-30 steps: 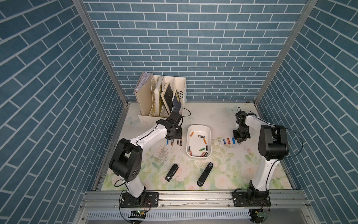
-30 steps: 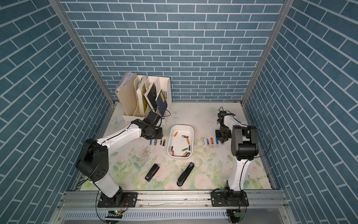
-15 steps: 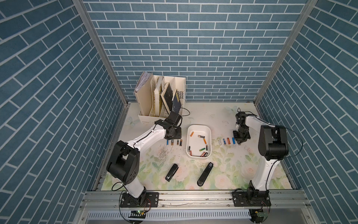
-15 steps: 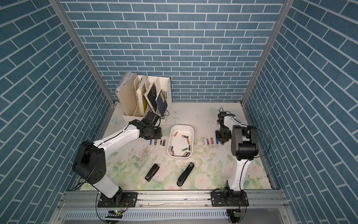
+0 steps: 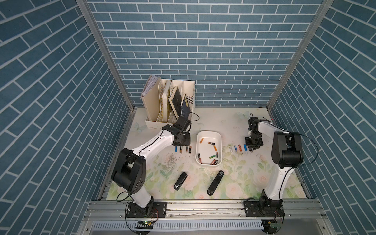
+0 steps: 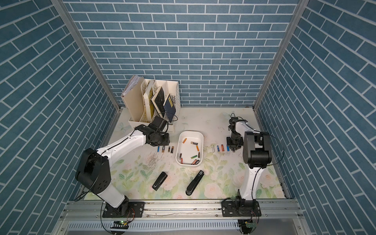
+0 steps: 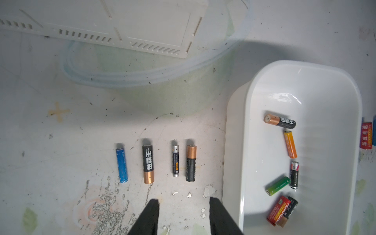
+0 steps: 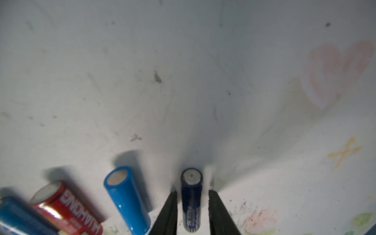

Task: Take the batteries out of the storage box
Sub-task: Place the battery at the center of the board.

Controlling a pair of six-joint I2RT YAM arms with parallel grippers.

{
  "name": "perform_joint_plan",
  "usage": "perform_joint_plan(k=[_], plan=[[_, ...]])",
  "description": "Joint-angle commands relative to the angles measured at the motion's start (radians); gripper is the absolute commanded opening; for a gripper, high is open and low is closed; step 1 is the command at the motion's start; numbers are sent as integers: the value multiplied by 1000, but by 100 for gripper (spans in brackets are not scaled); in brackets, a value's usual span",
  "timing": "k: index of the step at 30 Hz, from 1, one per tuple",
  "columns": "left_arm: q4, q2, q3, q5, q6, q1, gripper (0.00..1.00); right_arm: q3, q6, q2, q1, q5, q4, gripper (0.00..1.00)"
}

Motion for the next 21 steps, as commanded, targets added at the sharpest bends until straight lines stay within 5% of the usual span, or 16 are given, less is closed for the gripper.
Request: perform_joint_plan(k=[1,21], plan=[[-29,-28,23,-19,5,-2,46,-11,-16,-31,-4,-16,-7,30],[-29,-30,19,-19,-10,-30,46,-12,-15,-74,-4,-31,-17,31]])
